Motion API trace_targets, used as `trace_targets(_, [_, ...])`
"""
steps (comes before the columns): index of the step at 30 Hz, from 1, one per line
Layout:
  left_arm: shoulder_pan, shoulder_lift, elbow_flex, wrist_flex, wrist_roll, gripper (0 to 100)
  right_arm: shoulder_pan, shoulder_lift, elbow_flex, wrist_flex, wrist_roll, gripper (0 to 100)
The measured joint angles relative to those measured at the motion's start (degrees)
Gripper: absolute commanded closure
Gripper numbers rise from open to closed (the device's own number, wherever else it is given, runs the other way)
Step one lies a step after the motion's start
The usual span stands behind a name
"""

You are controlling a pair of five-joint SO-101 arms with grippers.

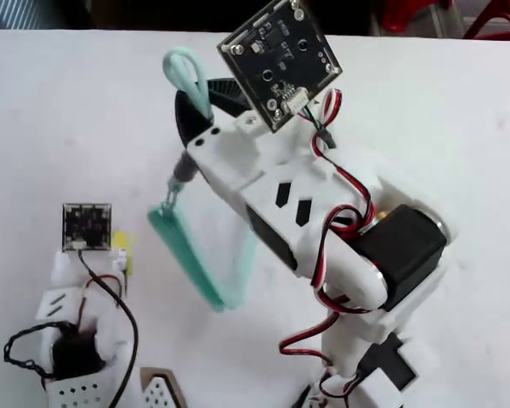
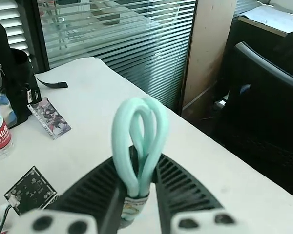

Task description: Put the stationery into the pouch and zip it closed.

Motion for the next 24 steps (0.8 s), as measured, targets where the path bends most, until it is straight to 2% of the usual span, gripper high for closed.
trace_targets(4, [8.09, 0.0, -4.22, -0.35, 5.98, 85, 0.0, 0.0, 0.0, 0.0, 0.0, 98.1])
trace_targets(8, [15.47, -0.18, -13.63, 4.75, 7.65, 84, 0.0, 0.18, 0.35, 0.0, 0.0, 98.1])
trace_targets(12, [16.97, -0.7, -22.59, 7.03, 7.38, 69, -0.09, 2.11, 3.34, 0.0, 3.34, 98.1])
trace_targets(16, [20.13, -0.79, -26.73, 10.46, -3.08, 69, -0.35, 2.46, 7.82, 0.0, 10.29, 98.1])
trace_targets(24, [21.01, -0.79, -27.43, 11.16, -11.6, 69, -5.36, -4.84, 15.91, 0.18, 18.37, 98.1])
